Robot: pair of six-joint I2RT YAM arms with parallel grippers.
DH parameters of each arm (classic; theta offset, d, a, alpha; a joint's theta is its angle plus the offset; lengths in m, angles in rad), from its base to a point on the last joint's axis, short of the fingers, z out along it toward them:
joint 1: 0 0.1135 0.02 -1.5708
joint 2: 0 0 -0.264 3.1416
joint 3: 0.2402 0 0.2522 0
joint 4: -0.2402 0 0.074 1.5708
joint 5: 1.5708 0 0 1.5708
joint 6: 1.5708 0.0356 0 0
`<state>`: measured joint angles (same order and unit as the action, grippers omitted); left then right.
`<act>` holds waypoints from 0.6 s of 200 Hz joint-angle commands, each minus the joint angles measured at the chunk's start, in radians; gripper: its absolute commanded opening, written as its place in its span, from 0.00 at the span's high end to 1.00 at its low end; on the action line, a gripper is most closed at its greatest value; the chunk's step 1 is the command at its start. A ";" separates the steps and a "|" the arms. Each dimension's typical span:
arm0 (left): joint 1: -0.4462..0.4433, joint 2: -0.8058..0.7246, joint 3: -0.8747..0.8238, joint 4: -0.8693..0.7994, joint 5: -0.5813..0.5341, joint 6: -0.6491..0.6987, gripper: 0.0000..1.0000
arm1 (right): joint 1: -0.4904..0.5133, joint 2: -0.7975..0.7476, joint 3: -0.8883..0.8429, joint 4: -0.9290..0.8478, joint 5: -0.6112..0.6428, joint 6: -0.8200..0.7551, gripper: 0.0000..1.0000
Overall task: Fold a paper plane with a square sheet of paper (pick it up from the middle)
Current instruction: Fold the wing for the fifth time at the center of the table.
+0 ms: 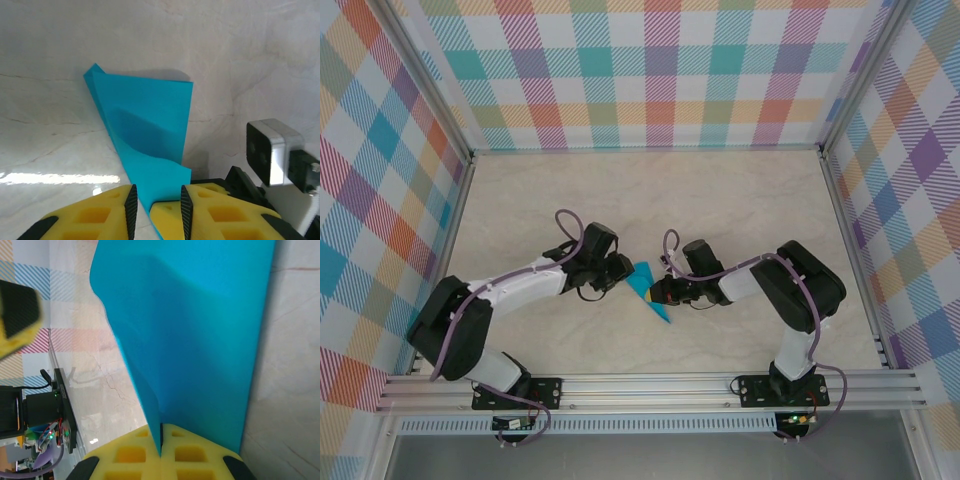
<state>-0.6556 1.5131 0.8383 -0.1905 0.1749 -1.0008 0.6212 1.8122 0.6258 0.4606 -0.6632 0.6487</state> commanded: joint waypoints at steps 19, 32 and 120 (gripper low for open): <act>-0.039 0.092 0.014 0.142 0.026 -0.010 0.71 | -0.012 0.022 -0.031 0.000 0.032 0.035 1.00; -0.042 0.091 0.005 0.145 0.012 -0.009 0.70 | -0.014 0.028 -0.035 0.001 0.032 0.043 1.00; -0.058 0.096 -0.052 0.303 0.051 0.017 0.65 | -0.023 0.030 -0.029 -0.031 0.009 0.078 1.00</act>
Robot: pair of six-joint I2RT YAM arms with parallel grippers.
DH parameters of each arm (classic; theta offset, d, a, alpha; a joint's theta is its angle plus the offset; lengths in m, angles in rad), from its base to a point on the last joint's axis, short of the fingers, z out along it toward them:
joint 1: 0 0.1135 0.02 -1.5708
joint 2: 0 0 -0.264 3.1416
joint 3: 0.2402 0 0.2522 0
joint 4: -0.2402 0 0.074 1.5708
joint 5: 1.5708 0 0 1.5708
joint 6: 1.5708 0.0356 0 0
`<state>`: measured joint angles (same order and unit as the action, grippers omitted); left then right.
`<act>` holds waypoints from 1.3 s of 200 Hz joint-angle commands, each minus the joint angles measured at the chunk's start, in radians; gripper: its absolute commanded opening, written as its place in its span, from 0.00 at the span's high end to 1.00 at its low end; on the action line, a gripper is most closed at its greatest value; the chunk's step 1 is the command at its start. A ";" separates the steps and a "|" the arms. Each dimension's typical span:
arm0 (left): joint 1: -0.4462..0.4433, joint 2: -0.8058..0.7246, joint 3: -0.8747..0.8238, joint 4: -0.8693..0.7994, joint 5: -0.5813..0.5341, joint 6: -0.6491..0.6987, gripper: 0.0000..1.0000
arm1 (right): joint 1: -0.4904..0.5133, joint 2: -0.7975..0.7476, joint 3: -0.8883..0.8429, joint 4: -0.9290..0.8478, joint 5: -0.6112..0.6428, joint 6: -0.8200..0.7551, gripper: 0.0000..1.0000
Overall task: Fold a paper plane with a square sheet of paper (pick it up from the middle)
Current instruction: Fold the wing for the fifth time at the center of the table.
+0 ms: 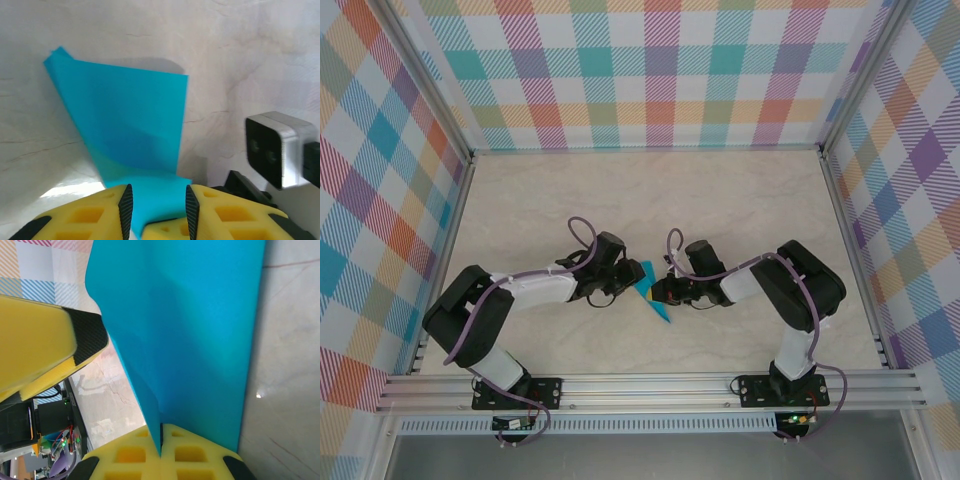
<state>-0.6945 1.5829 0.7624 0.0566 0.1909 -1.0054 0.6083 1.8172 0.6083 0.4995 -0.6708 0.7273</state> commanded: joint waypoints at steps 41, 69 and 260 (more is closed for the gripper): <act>-0.021 0.106 0.082 0.014 0.038 0.028 0.65 | -0.010 0.012 0.005 -0.124 0.026 -0.040 0.98; -0.023 0.151 0.107 0.005 0.044 0.032 0.65 | -0.010 -0.009 0.010 -0.154 0.027 -0.043 0.93; -0.028 0.203 0.124 -0.055 0.048 0.050 0.66 | -0.001 -0.107 -0.014 -0.478 0.020 -0.205 0.92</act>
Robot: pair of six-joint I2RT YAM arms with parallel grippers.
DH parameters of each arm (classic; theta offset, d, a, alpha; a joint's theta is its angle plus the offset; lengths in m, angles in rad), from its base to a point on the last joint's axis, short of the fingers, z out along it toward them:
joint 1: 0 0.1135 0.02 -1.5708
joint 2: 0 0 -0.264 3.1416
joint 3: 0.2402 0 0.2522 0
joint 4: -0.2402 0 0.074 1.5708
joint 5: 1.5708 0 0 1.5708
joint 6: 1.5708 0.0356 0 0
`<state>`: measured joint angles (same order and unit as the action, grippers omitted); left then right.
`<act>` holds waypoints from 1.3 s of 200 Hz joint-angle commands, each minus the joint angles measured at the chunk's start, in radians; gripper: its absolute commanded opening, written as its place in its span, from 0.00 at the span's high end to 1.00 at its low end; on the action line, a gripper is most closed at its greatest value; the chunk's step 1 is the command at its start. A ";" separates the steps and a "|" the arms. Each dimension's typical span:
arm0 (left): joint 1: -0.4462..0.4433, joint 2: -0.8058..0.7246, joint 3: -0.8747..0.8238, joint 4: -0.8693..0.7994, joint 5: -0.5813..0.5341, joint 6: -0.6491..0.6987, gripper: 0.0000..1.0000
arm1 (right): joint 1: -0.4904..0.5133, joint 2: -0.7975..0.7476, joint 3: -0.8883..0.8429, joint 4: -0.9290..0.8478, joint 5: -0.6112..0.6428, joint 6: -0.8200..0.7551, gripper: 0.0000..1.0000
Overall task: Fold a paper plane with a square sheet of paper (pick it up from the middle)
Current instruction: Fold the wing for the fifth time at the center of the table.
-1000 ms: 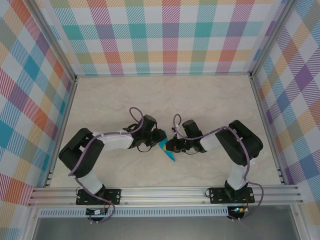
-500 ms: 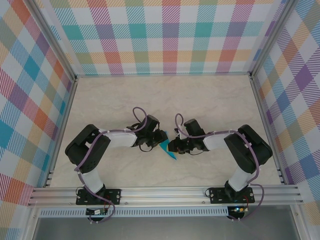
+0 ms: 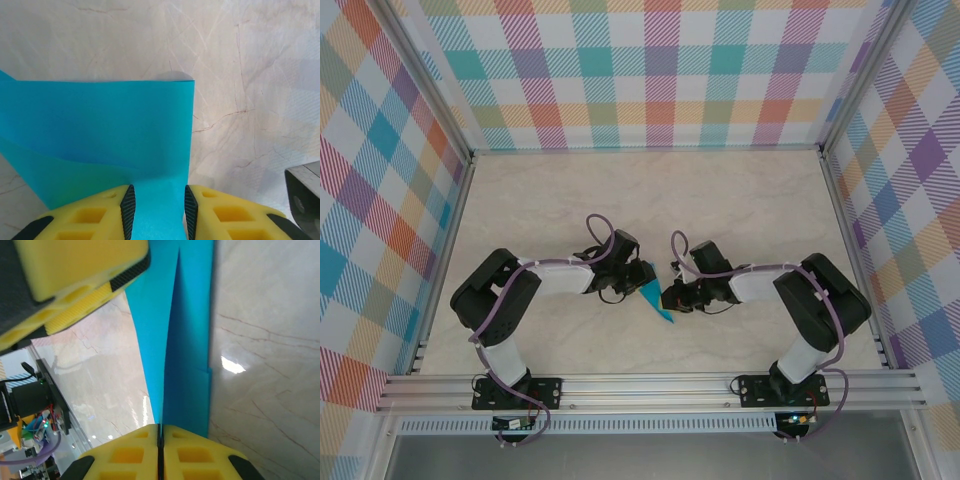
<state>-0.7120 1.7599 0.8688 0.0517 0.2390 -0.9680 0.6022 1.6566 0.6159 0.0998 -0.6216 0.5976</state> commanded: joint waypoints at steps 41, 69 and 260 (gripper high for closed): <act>-0.011 0.036 0.026 -0.066 -0.003 0.009 0.66 | 0.007 0.080 -0.010 -0.142 -0.041 -0.111 0.92; -0.011 0.038 0.028 -0.070 -0.001 0.009 0.66 | 0.006 0.011 0.012 -0.198 -0.035 -0.096 0.86; -0.019 0.044 0.034 -0.081 0.007 0.016 0.66 | -0.006 -0.095 0.034 -0.237 -0.041 -0.074 0.98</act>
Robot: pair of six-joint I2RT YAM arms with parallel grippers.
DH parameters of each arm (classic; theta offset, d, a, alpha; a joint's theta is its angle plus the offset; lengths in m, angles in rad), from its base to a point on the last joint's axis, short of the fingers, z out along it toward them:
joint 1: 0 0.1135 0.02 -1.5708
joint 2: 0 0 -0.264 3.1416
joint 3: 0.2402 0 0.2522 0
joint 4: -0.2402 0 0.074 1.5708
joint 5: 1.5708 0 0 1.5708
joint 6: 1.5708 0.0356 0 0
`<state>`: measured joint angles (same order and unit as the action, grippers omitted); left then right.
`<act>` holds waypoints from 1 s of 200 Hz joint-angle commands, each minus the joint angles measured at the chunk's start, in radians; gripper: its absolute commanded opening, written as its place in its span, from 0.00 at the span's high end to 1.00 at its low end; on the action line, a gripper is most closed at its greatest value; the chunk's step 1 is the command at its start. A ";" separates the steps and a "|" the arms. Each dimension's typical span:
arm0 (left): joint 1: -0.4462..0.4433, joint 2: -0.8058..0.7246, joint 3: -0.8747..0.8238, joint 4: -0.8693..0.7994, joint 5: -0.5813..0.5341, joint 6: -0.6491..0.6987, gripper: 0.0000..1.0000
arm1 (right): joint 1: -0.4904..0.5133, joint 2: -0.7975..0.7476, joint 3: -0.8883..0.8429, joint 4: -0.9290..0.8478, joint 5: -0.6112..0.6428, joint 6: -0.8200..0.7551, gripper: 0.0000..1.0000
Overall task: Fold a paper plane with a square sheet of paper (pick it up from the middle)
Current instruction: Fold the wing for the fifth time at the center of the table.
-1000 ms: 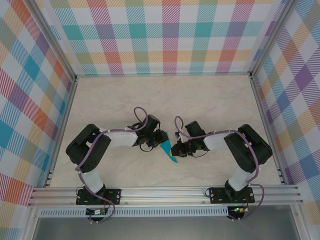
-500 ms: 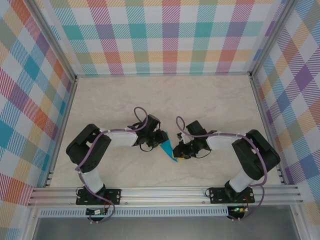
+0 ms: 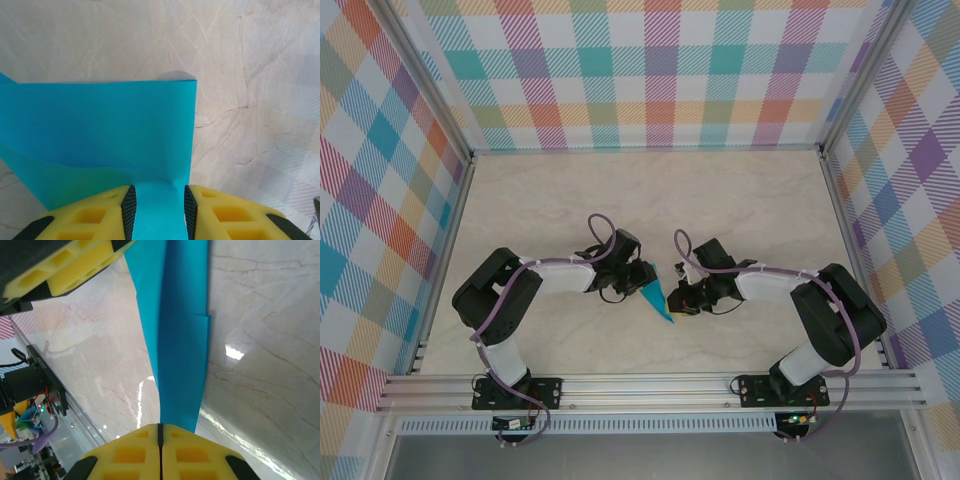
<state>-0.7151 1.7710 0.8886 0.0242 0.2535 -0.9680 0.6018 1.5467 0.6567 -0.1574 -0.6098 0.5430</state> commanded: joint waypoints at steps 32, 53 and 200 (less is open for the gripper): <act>-0.016 0.037 0.021 -0.064 -0.012 0.013 0.66 | 0.002 0.053 -0.042 0.023 -0.106 -0.048 0.99; -0.017 0.042 0.024 -0.067 -0.012 0.012 0.66 | 0.005 0.082 -0.048 0.020 -0.121 -0.056 0.99; -0.016 0.039 0.030 -0.087 -0.017 0.008 0.67 | 0.066 -0.001 -0.003 -0.063 -0.014 -0.030 0.81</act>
<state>-0.7265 1.7798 0.9062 -0.0021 0.2718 -0.9684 0.6518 1.6077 0.6498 -0.1562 -0.6483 0.5117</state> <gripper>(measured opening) 0.335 0.167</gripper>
